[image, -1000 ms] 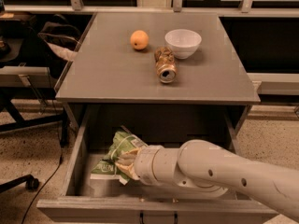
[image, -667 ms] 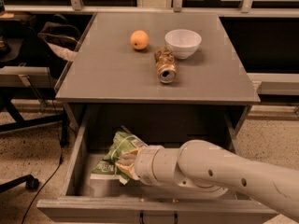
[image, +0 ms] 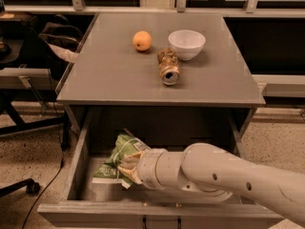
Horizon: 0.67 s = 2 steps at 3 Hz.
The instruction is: Place green jalapeno chip bag into top drawer
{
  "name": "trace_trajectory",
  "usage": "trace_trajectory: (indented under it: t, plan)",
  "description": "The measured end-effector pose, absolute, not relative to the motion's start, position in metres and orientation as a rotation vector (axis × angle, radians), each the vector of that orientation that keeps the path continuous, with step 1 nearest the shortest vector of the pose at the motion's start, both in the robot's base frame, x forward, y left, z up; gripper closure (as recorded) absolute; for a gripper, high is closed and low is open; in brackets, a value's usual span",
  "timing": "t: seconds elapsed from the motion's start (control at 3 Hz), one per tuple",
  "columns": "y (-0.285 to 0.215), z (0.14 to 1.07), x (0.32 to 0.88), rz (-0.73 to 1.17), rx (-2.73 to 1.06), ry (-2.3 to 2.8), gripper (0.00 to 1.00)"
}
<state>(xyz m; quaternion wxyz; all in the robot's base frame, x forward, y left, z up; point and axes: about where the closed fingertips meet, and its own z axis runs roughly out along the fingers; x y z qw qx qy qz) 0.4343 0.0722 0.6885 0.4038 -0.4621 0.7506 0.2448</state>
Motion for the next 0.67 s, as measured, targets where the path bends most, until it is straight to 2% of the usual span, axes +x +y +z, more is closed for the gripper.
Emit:
trace_trajectory:
  t: [0.33, 0.67]
  plan:
    - [0.0723, 0.6885, 0.4343, 0.618, -1.167, 1.896, 0.39]
    - [0.0723, 0.6885, 0.4343, 0.618, -1.167, 1.895, 0.08]
